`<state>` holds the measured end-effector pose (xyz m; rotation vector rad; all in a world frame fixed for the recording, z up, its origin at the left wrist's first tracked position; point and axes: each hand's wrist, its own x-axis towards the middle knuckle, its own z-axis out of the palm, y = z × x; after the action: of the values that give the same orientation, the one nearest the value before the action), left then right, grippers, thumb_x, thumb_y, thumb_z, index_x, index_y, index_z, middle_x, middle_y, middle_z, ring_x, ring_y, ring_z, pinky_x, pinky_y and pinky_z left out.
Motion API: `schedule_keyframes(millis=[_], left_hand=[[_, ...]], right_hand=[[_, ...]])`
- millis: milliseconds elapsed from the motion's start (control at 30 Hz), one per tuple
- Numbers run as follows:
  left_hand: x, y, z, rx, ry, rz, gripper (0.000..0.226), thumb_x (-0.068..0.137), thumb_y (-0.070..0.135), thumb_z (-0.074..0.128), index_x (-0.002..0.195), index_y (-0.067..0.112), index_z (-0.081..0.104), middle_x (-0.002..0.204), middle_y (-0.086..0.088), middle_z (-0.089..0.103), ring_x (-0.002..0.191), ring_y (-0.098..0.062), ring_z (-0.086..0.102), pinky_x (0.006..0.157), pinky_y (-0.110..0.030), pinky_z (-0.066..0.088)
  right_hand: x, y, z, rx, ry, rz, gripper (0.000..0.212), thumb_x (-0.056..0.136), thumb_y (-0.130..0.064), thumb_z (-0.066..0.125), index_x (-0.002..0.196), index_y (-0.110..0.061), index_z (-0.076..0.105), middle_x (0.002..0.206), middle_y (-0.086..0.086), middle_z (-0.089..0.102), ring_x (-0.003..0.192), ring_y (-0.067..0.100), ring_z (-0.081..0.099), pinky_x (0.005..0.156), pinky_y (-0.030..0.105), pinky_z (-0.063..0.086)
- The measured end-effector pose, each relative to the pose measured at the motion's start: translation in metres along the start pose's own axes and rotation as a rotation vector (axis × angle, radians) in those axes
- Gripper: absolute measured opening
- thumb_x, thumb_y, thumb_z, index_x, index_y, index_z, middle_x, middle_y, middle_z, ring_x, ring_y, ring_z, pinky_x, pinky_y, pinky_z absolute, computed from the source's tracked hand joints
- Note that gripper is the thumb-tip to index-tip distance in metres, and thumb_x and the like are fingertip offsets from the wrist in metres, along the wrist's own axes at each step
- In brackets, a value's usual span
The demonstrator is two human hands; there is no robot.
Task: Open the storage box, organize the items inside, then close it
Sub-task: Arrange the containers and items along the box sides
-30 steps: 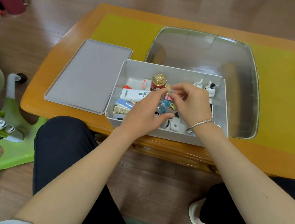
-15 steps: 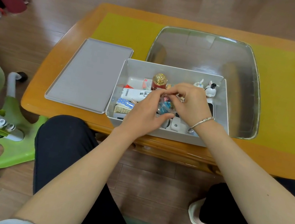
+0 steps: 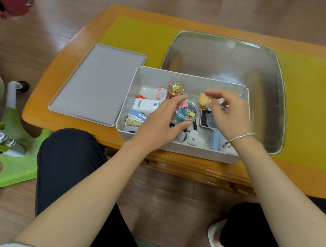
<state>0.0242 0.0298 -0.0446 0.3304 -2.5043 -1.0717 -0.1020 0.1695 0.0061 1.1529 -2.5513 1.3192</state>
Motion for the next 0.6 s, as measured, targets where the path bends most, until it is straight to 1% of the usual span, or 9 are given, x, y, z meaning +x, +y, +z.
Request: schedule_keyframes(millis=[67, 100, 167, 267, 333, 400, 467, 533, 600], left_hand=[[0.001, -0.001, 0.001, -0.011, -0.005, -0.024, 0.062, 0.086, 0.044, 0.066, 0.136, 0.036, 0.031, 0.135, 0.01, 0.048, 0.116, -0.002, 0.047, 0.092, -0.029, 0.05], [0.001, -0.002, 0.001, -0.016, -0.006, -0.031, 0.061, 0.085, 0.044, 0.067, 0.135, 0.036, 0.032, 0.134, 0.009, 0.05, 0.115, -0.002, 0.048, 0.09, -0.028, 0.051], [0.0, -0.003, 0.002, -0.023, -0.001, -0.038, 0.059, 0.084, 0.044, 0.068, 0.132, 0.035, 0.033, 0.131, 0.007, 0.053, 0.113, -0.005, 0.052, 0.088, -0.027, 0.051], [0.0, -0.004, 0.001, -0.036, 0.014, -0.029, 0.055, 0.083, 0.042, 0.07, 0.126, 0.034, 0.036, 0.125, 0.008, 0.055, 0.108, -0.004, 0.053, 0.086, -0.025, 0.05], [0.0, -0.004, 0.0, -0.04, 0.017, -0.025, 0.052, 0.082, 0.042, 0.071, 0.12, 0.037, 0.036, 0.122, 0.011, 0.055, 0.104, -0.001, 0.053, 0.084, -0.023, 0.05], [0.0, -0.003, 0.0, -0.044, 0.014, -0.04, 0.05, 0.081, 0.043, 0.072, 0.116, 0.039, 0.035, 0.12, 0.012, 0.056, 0.102, -0.001, 0.054, 0.082, -0.024, 0.051], [0.0, -0.002, 0.0, -0.048, 0.015, -0.061, 0.05, 0.08, 0.043, 0.073, 0.111, 0.043, 0.034, 0.117, 0.015, 0.056, 0.099, -0.002, 0.055, 0.081, -0.026, 0.053], [0.0, -0.002, 0.001, -0.054, 0.016, -0.074, 0.051, 0.078, 0.043, 0.074, 0.107, 0.045, 0.032, 0.114, 0.016, 0.056, 0.097, -0.003, 0.056, 0.079, -0.028, 0.055], [0.0, -0.003, 0.001, -0.044, 0.017, -0.069, 0.051, 0.078, 0.043, 0.075, 0.107, 0.042, 0.033, 0.116, 0.011, 0.058, 0.096, -0.005, 0.057, 0.079, -0.03, 0.056]], right_hand=[[0.006, 0.013, -0.011, -0.018, 0.049, 0.14, 0.028, 0.087, -0.002, 0.05, 0.099, -0.014, 0.072, 0.098, -0.001, 0.069, 0.078, 0.003, 0.054, 0.071, 0.004, 0.038], [0.008, 0.02, -0.016, -0.044, 0.041, 0.214, 0.027, 0.087, -0.003, 0.051, 0.099, -0.014, 0.072, 0.097, 0.001, 0.069, 0.074, 0.002, 0.053, 0.07, 0.007, 0.039], [0.011, 0.034, -0.022, -0.164, -0.037, 0.315, 0.023, 0.087, -0.007, 0.053, 0.099, -0.014, 0.072, 0.097, 0.006, 0.069, 0.075, 0.011, 0.055, 0.074, 0.017, 0.042], [0.013, 0.044, -0.019, -0.389, -0.228, 0.294, 0.021, 0.086, -0.011, 0.056, 0.101, -0.011, 0.07, 0.101, 0.011, 0.069, 0.088, 0.024, 0.061, 0.077, 0.023, 0.04], [0.012, 0.044, -0.011, -0.527, -0.359, 0.253, 0.022, 0.087, -0.021, 0.059, 0.104, -0.01, 0.067, 0.103, 0.014, 0.067, 0.092, 0.03, 0.06, 0.074, 0.028, 0.043], [0.012, 0.042, -0.001, -0.651, -0.452, 0.24, 0.034, 0.084, -0.037, 0.064, 0.105, -0.01, 0.062, 0.103, 0.015, 0.066, 0.094, 0.032, 0.06, 0.07, 0.03, 0.041], [0.013, 0.041, 0.008, -0.739, -0.493, 0.256, 0.051, 0.077, -0.051, 0.067, 0.109, -0.012, 0.056, 0.104, 0.012, 0.065, 0.097, 0.03, 0.06, 0.07, 0.03, 0.04], [0.014, 0.041, 0.014, -0.785, -0.496, 0.283, 0.063, 0.073, -0.056, 0.069, 0.115, -0.013, 0.051, 0.106, 0.01, 0.064, 0.098, 0.029, 0.061, 0.073, 0.032, 0.045], [0.016, 0.04, 0.017, -0.789, -0.485, 0.311, 0.063, 0.074, -0.053, 0.07, 0.117, -0.012, 0.05, 0.107, 0.011, 0.064, 0.097, 0.029, 0.061, 0.075, 0.034, 0.048]])
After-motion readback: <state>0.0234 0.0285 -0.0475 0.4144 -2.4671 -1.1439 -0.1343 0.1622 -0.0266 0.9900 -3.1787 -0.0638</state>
